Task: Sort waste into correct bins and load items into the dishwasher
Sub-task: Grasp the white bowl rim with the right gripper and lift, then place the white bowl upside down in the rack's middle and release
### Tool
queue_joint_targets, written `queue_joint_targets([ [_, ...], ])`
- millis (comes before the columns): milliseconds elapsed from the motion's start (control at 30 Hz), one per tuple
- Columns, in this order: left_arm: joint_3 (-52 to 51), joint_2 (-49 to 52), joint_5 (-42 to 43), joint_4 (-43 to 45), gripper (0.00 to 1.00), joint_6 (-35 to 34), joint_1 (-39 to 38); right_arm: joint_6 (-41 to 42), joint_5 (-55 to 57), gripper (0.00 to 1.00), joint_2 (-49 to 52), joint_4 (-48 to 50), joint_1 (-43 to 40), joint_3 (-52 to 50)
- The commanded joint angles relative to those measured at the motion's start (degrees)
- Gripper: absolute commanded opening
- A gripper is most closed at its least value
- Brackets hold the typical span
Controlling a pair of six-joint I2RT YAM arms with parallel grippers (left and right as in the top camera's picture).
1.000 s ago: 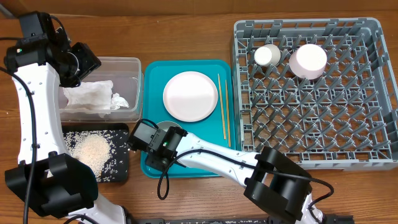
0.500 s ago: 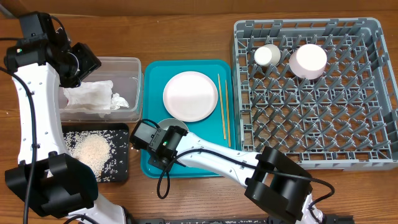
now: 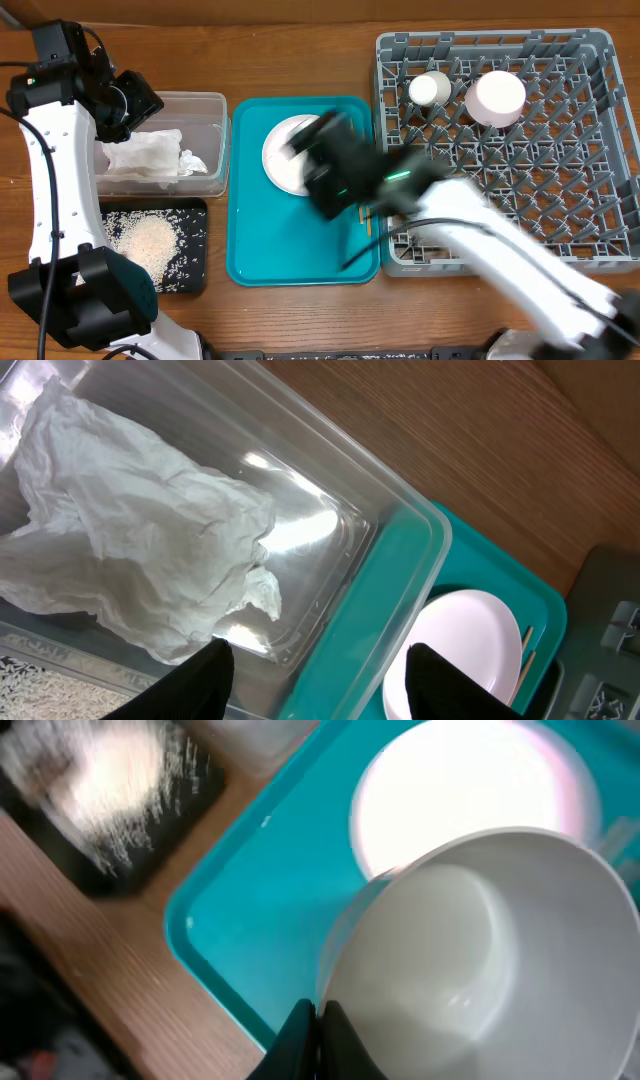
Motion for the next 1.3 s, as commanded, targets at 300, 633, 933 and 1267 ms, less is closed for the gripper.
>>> queue_joint_targets([
  [300, -0.3, 0.3, 0.3, -0.2, 0.58, 1.4, -0.2, -7.8, -53.1, 0.04, -5.4, -9.0, -39.3, -6.8],
  [633, -0.3, 0.3, 0.3, -0.1, 0.58, 1.4, -0.2, -10.0, -64.7, 0.04, -5.4, 0.9, -55.4, -25.3],
  [933, -0.3, 0.3, 0.3, -0.1, 0.58, 1.4, -0.2, -9.9, -63.2, 0.04, -5.4, 4.3, -62.6, -30.1],
  [1267, -0.3, 0.3, 0.3, -0.2, 0.58, 1.4, -0.2, -5.3, -61.0, 0.04, -5.4, 9.1, -63.5, -30.1],
])
